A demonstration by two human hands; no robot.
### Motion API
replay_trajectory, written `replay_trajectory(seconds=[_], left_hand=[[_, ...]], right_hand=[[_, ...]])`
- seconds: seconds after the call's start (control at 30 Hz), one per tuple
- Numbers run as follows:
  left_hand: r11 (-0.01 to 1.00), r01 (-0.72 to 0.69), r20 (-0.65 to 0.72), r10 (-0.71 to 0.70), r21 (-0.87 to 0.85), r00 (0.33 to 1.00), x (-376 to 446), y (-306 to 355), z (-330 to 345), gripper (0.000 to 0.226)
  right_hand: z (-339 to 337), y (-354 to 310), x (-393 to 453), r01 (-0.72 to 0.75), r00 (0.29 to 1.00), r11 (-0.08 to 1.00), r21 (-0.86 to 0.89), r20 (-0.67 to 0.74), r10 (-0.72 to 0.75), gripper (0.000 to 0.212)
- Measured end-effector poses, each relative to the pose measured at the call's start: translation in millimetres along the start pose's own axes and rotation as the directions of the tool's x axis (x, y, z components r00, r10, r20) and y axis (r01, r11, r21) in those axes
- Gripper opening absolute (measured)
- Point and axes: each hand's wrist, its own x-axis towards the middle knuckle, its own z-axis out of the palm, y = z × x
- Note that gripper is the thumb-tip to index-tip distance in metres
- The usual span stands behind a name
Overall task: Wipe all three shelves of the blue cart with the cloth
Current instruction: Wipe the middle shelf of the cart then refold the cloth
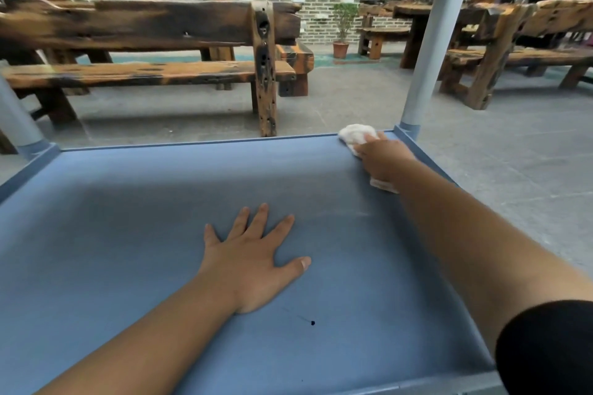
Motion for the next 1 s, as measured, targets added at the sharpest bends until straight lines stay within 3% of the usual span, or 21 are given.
replay_trajectory(seconds=[0.17,0.53,0.67,0.83,1.0], left_hand=[[1.0,-0.009,-0.001,0.009,0.007,1.0,0,2,1,0.084],[1.0,0.0,0.019,0.0,-0.009,1.0,-1,-2,0,0.084],[1.0,0.005,0.029,-0.004,-0.007,1.0,1,-2,-1,0.086],[1.0,-0.005,0.043,0.006,-0.019,0.999,0,0,-4,0.089],[0.999,0.022,0.02,-0.021,-0.049,1.0,-1,2,-9,0.115]], right_hand=[[7,57,-4,-0.219,0.974,0.971,-0.091,0.042,0.224,0.049],[0,18,-18,-0.109,0.993,0.994,-0.004,0.034,0.109,0.044],[-2,-1,-28,-0.208,0.978,0.974,0.092,0.015,0.208,0.039],[-3,-46,-38,-0.236,0.965,0.967,0.101,0.146,0.22,0.043],[-1,-116,-53,-0.145,0.985,0.971,0.188,0.125,0.123,0.046]])
